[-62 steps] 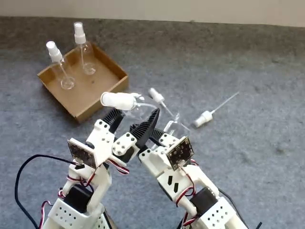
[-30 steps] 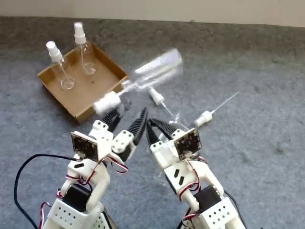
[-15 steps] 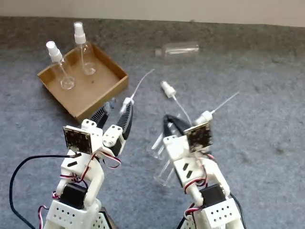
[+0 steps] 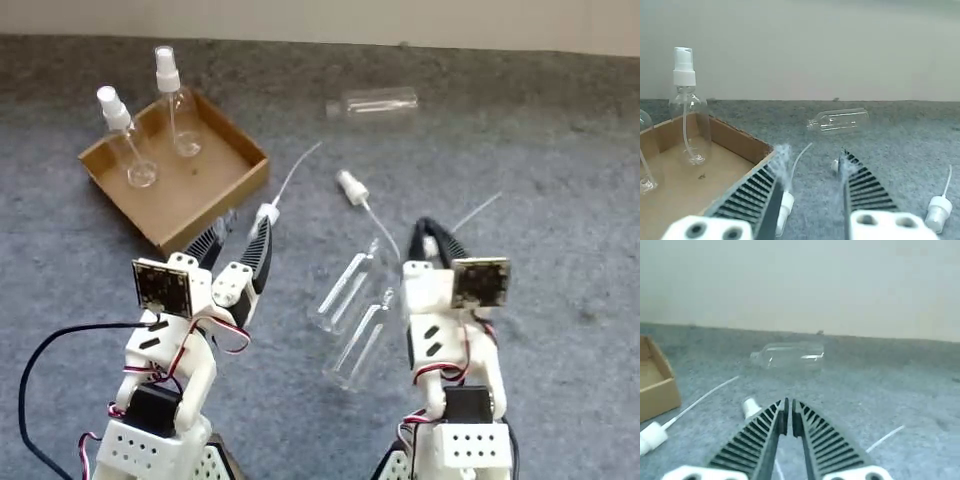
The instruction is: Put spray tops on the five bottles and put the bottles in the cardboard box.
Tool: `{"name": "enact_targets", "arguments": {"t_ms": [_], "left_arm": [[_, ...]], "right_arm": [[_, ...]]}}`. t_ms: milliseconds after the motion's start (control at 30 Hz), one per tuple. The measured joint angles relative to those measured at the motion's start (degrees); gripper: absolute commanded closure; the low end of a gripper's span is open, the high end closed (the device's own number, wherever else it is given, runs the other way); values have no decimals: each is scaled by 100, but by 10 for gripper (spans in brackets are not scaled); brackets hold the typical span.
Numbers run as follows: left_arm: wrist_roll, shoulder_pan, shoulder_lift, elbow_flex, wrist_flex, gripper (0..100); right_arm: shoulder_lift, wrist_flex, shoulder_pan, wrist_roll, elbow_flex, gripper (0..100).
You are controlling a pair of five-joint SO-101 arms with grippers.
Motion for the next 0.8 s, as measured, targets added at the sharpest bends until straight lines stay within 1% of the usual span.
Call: {"name": "enact_targets", "arguments": {"t_ms": [100, 267, 500, 567, 667, 800], "left_arm": [[0, 0, 0, 0, 97, 873], [0, 9, 0, 0, 246, 874], [0, 9, 0, 0, 246, 874], [0, 9, 0, 0, 246, 874], [0, 9, 0, 0, 273, 874], [0, 9, 0, 0, 440, 874]], "right_arm": [[0, -308, 176, 0, 0, 984], [0, -404, 281, 0, 0, 984], [0, -387, 958, 0, 0, 983], [0, -105, 993, 0, 0, 981], [0, 607, 976, 0, -149, 981], [0, 1591, 958, 0, -809, 979]]}}
